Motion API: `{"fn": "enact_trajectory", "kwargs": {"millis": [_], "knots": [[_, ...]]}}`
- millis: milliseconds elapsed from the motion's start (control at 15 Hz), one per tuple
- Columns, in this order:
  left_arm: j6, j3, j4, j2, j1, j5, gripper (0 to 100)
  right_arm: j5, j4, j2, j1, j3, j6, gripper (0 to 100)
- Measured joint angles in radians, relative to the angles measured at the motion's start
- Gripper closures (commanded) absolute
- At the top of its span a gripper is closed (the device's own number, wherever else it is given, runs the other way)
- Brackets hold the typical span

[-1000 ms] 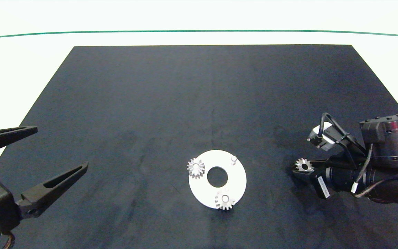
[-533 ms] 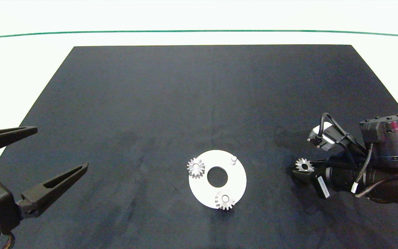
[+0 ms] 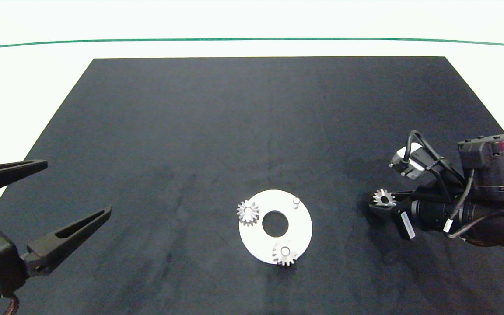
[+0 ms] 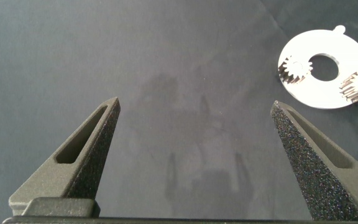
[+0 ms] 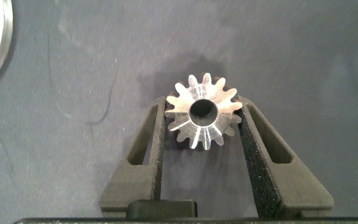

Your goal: Install three planetary gears onto the carrier pins

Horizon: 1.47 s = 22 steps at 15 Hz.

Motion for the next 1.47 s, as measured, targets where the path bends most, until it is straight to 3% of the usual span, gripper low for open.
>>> {"fn": "enact_trajectory", "kwargs": {"millis": [400,733,1000,1467], "knots": [[0.000,-0.001,0.000,0.000,0.000,0.000,0,-0.005,0.076,-0.056,0.062,-0.035,-0.002,100],[0.000,-0.001,0.000,0.000,0.000,0.000,0,-0.010,0.175,-0.065,0.113,-0.172,-0.001,100],[0.000,-0.001,0.000,0.000,0.001,0.000,0,-0.069,0.180,-0.034,0.217,-0.217,0.001,100],[0.000,0.003,0.000,0.003,0.002,0.000,0,-0.077,0.147,0.032,0.291,-0.221,0.010,100]]}}
